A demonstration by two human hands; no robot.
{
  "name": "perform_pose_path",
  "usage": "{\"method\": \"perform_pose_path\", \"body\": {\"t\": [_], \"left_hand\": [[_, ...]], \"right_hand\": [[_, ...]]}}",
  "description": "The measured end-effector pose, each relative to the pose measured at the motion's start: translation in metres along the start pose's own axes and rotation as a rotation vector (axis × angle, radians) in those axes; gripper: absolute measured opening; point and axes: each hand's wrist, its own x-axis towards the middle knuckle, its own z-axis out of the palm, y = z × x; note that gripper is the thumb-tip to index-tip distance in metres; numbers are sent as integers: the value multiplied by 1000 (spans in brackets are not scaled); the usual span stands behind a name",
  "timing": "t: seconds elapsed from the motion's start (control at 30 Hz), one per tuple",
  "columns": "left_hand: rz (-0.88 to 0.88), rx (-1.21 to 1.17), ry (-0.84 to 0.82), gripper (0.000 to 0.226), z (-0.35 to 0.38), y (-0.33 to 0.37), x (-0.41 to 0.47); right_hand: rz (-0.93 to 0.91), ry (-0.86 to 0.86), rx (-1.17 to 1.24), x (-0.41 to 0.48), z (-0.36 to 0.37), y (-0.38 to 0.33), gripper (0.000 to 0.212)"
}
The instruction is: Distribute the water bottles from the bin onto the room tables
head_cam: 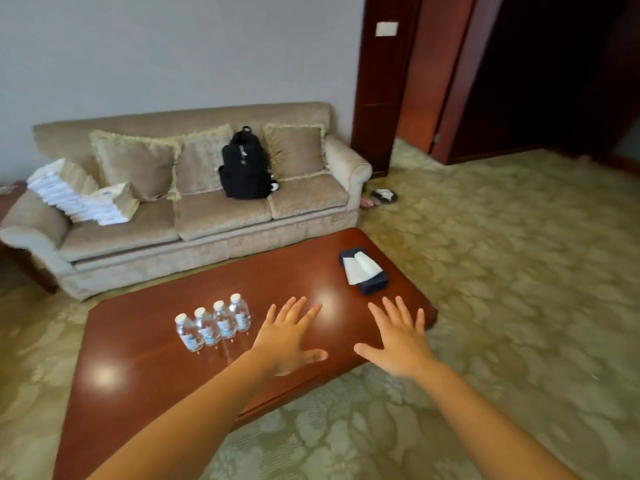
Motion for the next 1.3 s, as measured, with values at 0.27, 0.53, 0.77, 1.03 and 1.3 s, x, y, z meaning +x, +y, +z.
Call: {"method": "perform_pose_path", "body": {"t": [0.27, 0.53, 0.77, 1.03, 1.3], "left_hand": [[205, -18, -18, 100, 16, 90, -21], [479, -7, -31, 94, 46, 203, -106], [720, 92, -45, 93, 64, 303, -176], [973, 164, -48, 108, 77, 411, -223], [1184, 211, -103, 96, 101, 536, -226]], "right_hand": [[241, 127, 55, -121, 12, 48, 91], [520, 276, 115, -304, 40, 69, 89], [778, 340, 149, -454, 57, 84, 89], [1007, 432, 213, -572, 73, 113, 88], [1241, 498, 251, -648, 90, 166, 81]]}}
